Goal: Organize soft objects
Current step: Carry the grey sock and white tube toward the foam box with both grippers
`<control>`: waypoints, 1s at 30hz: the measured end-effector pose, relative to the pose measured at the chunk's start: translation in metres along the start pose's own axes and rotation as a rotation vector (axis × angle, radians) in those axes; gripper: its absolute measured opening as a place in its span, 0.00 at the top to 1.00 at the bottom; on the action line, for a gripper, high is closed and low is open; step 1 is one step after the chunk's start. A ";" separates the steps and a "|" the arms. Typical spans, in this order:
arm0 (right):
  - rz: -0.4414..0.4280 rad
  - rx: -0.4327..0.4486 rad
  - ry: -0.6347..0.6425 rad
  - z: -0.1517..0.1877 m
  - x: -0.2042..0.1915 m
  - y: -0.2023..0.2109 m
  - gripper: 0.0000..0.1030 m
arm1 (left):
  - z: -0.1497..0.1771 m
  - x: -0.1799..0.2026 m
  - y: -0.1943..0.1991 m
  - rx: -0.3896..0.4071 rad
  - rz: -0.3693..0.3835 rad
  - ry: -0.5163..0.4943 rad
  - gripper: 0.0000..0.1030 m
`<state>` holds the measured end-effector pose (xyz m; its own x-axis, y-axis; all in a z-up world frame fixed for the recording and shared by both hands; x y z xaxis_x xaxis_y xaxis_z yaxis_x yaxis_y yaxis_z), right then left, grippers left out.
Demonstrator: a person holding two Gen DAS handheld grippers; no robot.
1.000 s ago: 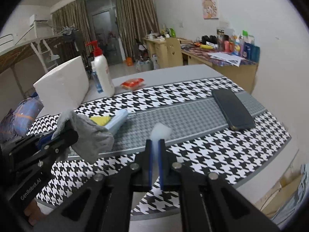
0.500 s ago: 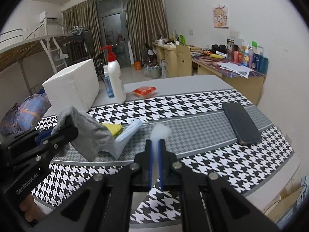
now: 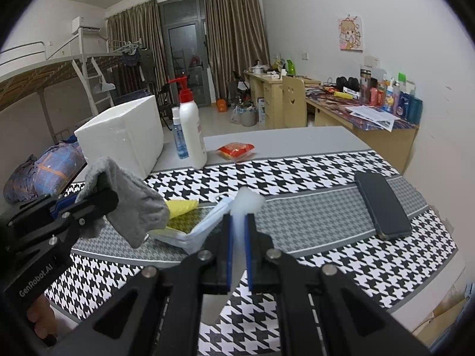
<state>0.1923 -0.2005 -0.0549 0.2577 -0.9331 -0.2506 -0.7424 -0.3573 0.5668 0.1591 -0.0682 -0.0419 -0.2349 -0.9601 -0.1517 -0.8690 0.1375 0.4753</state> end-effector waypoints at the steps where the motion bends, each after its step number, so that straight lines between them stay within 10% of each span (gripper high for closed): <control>1: -0.003 0.001 0.002 -0.001 -0.001 0.000 0.90 | -0.001 -0.001 0.001 0.002 -0.004 0.001 0.84; 30: -0.072 0.048 0.070 -0.026 -0.032 -0.008 0.89 | -0.008 -0.041 0.020 0.033 -0.089 0.027 0.84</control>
<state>0.2063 -0.1690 -0.0308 0.3533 -0.9060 -0.2330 -0.7485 -0.4232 0.5105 0.1550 -0.0281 -0.0189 -0.1450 -0.9749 -0.1688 -0.9001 0.0591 0.4317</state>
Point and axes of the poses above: each gripper's, at about its wrist camera, not at the fingertips, and y roughly against the way its jaws point, x to its right, z to its underside, the point moved 4 cm from there along -y, roughly the way its jaws point, and after that the axes turned 11 degrees about -y, right-handed, at the moved point
